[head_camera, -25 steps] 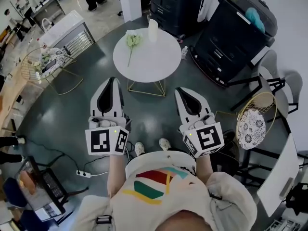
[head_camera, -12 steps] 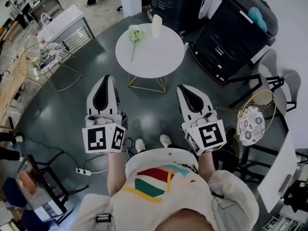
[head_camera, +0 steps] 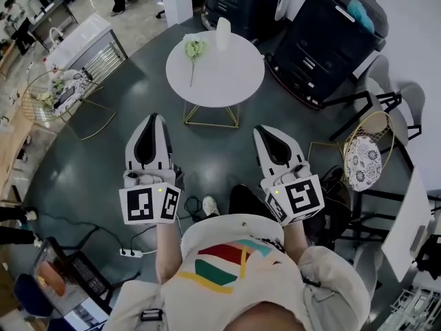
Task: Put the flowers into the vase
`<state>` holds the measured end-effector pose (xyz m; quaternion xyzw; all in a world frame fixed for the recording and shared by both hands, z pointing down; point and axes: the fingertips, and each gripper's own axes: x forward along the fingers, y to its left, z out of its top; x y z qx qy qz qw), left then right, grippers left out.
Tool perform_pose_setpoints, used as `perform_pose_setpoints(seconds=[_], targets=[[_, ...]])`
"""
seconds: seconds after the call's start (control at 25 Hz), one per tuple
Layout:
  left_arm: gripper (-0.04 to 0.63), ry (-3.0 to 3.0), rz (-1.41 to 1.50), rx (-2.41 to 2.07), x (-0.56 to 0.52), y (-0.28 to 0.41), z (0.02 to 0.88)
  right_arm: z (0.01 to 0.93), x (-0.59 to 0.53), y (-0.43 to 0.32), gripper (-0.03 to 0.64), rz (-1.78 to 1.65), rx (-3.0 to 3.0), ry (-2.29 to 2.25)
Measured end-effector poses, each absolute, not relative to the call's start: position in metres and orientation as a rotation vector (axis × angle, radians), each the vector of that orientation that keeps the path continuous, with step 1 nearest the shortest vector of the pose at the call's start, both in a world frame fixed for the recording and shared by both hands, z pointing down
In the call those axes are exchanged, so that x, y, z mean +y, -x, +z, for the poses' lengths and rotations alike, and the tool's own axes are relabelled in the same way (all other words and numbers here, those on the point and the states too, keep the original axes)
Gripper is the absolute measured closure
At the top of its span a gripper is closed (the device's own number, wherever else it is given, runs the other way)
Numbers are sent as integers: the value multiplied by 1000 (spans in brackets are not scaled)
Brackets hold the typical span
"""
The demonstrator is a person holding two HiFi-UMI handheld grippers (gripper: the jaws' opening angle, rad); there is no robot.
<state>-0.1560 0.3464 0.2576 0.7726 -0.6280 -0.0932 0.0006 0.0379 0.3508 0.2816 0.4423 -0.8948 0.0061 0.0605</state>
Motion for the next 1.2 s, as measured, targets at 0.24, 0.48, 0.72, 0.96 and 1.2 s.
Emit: perform_pose_setpoints(seconds=[0.24,0.48,0.72,0.96,1.2], targets=[[589,-2450,-329,-1915,349,163,259,288,363,-32,607,39,-2660,-1366],[589,-2434,-310,-1872,339,157,277,292,349,-32,607,51,-2651,-1393],[589,-2407,-246,-1957,321,170,275,295,322,-16,607,71,-2735,-1326],[589,-2401,-193,-2068,296,180,263,301,270,-17,607,143,-2810,-1311],[589,-2387,-207,-2139,249,184,248,289,211,-22,607,98,-2845,-1288]])
